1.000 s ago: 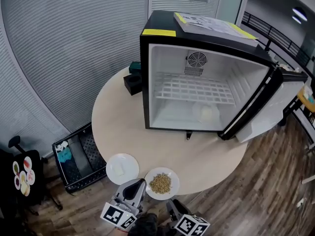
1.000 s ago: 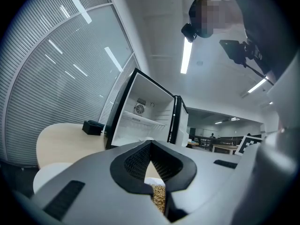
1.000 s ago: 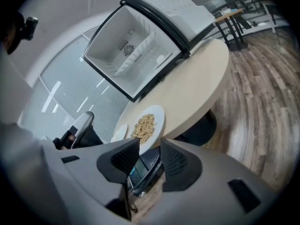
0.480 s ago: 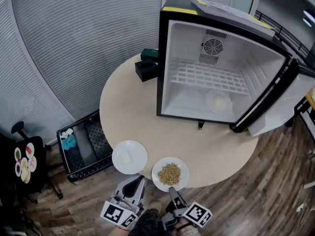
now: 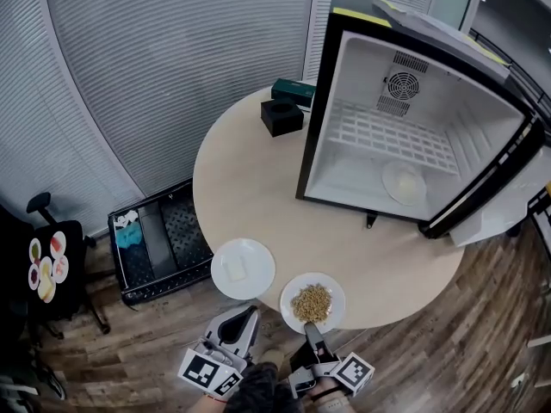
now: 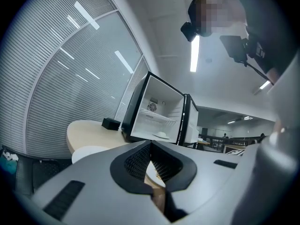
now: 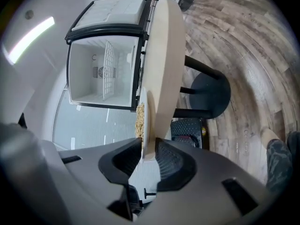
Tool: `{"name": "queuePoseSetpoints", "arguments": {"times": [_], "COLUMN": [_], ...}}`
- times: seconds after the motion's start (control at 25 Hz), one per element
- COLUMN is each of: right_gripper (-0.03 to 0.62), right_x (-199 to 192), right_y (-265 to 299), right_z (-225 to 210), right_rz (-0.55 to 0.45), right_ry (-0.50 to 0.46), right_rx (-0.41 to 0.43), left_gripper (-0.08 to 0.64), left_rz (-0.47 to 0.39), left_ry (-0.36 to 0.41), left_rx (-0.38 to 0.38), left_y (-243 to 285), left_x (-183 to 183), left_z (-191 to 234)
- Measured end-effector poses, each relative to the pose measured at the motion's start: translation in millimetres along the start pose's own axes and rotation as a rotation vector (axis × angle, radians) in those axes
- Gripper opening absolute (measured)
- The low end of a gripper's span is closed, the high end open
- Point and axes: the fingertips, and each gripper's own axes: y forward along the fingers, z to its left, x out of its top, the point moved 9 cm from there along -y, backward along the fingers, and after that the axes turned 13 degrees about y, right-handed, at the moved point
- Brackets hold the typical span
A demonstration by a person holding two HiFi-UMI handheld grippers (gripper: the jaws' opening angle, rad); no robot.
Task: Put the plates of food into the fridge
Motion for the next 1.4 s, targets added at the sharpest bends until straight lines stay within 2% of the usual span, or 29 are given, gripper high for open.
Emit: {"name": "queuePoseSetpoints", "arguments": {"times": [0.28, 0.44, 0.76, 1.24, 1.4], "right_gripper": [0.022, 0.018, 0.017, 0.017, 0.017], "right_x": [0, 3, 14, 42, 49], "right_y": [-1, 1, 5, 27, 34], "right_z": [5, 12, 29, 79, 101], "right_rz": [0.024, 0.041, 0.033, -0.017, -0.035], "right_ry": [-0.002, -0.011, 0.052, 0.057, 0.066], "right_rx": [0.019, 0.025, 0.044, 0.053, 0.079], "left_gripper": [0.006, 0.006, 0.006, 0.006, 0.006], "left_rz": [-0.006, -0.011, -0.018, -0.072, -0.095], "left_ry": [-0.006, -0.008, -0.004, 0.015, 0.014], "left_rx": [-0.014, -0.030, -0.054, -0.111, -0.136], "left_y": [13, 26, 54, 117, 136], "left_x": [4, 7, 17, 58, 72], "left_z": [5, 6, 7, 20, 22]}}
